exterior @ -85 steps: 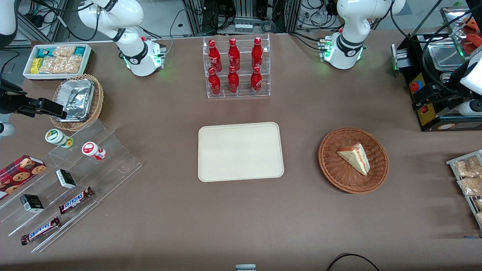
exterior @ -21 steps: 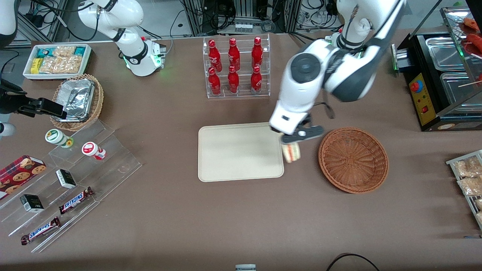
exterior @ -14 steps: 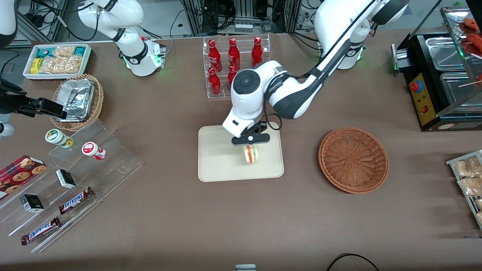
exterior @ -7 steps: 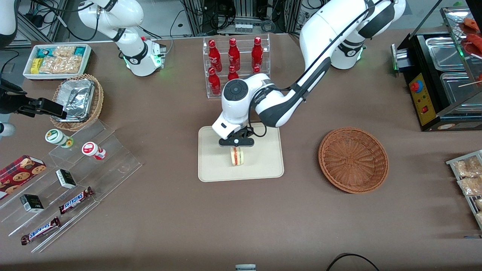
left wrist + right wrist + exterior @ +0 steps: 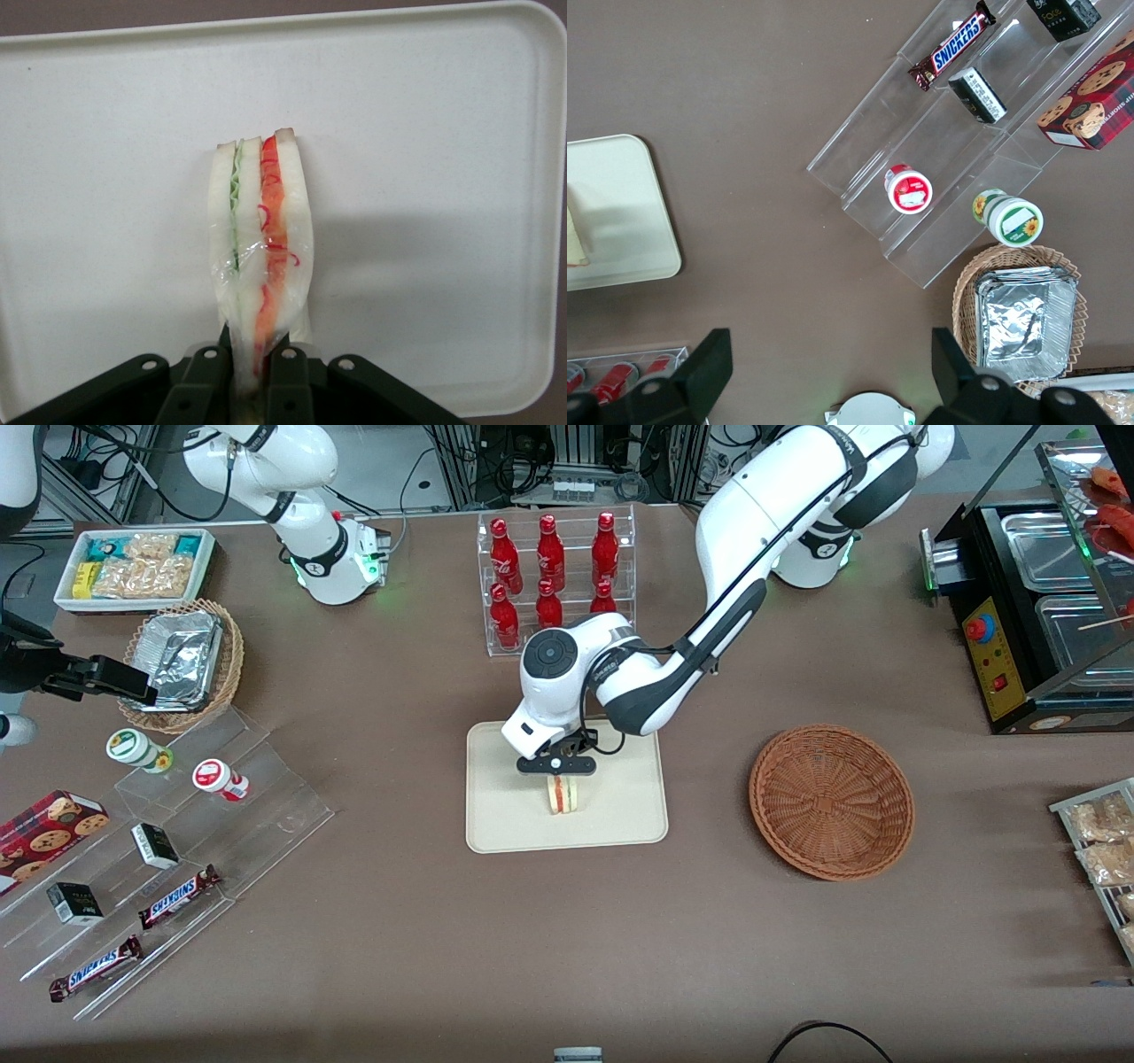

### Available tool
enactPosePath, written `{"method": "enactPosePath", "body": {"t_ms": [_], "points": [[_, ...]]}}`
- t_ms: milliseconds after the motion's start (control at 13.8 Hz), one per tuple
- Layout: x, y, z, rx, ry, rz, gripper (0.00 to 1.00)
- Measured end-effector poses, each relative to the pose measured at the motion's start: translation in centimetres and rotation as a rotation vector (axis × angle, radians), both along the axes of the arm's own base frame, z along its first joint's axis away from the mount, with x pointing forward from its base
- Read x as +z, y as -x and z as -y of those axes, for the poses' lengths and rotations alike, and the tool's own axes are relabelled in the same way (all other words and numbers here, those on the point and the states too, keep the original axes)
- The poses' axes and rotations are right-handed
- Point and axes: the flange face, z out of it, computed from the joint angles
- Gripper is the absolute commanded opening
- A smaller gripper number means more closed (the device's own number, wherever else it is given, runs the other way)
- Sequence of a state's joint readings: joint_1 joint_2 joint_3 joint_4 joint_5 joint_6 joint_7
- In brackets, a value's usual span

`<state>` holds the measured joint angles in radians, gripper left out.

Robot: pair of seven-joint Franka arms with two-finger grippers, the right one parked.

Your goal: Place sandwich from basket to tray

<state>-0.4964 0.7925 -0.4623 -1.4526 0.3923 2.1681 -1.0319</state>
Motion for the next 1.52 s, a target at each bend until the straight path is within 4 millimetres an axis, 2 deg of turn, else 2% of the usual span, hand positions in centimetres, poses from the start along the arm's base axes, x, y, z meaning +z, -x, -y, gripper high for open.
{"method": "enactPosePath", "body": {"t_ms": [73, 145, 363, 508, 653, 798, 944, 1161, 1306, 1524], "points": [[-0.1, 0.1, 0.0, -0.002, -0.002, 0.000, 0.65], [-0.2, 0.1, 0.0, -0.002, -0.002, -0.001, 0.97], [0.0, 0.1, 0.1, -0.003, -0.001, 0.002, 0.99], [1.0, -0.4, 0.1, 0.005, 0.011, 0.017, 0.99], [4.7, -1.7, -0.1, 0.034, 0.044, 0.063, 0.99], [10.4, -3.4, -1.7, 0.096, 0.059, 0.111, 0.99], [16.5, -4.6, -5.1, 0.166, 0.029, 0.126, 0.99], [24.2, -7.1, -13.1, 0.276, 0.007, 0.096, 0.99], [27.4, -8.3, -18.4, 0.270, -0.005, 0.051, 0.99], [30.4, -9.4, -25.4, 0.238, -0.037, 0.019, 0.99]]}}
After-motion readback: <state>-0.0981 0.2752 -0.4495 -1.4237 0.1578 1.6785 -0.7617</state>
